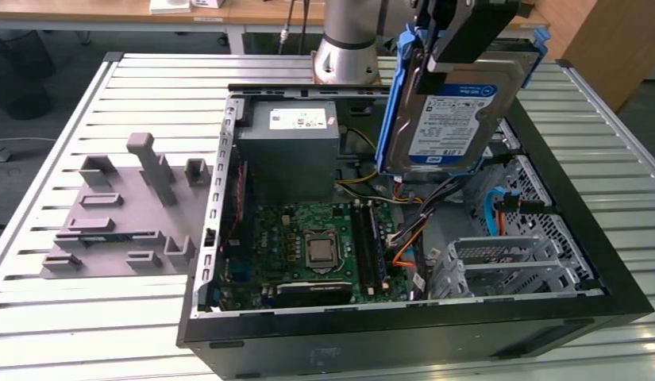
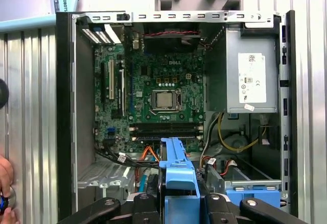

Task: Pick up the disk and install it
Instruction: 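Insert the disk into the insertion slot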

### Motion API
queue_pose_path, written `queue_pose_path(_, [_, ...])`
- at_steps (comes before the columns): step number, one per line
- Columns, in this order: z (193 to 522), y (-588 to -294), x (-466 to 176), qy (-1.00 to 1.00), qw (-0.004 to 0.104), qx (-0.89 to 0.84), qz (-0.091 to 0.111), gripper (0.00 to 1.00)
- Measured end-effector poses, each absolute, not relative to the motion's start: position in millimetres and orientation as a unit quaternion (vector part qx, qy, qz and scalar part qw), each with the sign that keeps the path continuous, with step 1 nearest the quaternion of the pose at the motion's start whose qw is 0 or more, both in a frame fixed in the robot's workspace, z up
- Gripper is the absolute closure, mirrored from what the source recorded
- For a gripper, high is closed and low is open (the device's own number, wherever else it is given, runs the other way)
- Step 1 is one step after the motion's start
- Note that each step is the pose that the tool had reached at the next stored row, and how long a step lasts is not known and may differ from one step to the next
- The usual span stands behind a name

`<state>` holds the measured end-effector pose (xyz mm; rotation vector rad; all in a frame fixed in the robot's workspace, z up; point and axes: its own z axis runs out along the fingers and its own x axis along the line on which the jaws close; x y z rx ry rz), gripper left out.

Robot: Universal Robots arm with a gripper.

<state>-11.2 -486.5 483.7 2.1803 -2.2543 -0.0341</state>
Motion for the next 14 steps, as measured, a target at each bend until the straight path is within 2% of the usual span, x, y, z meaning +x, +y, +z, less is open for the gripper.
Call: queue_pose_path(14, [483.7, -492.6, -11.1, -0.719, 0.003, 0.695, -0.011, 0.64])
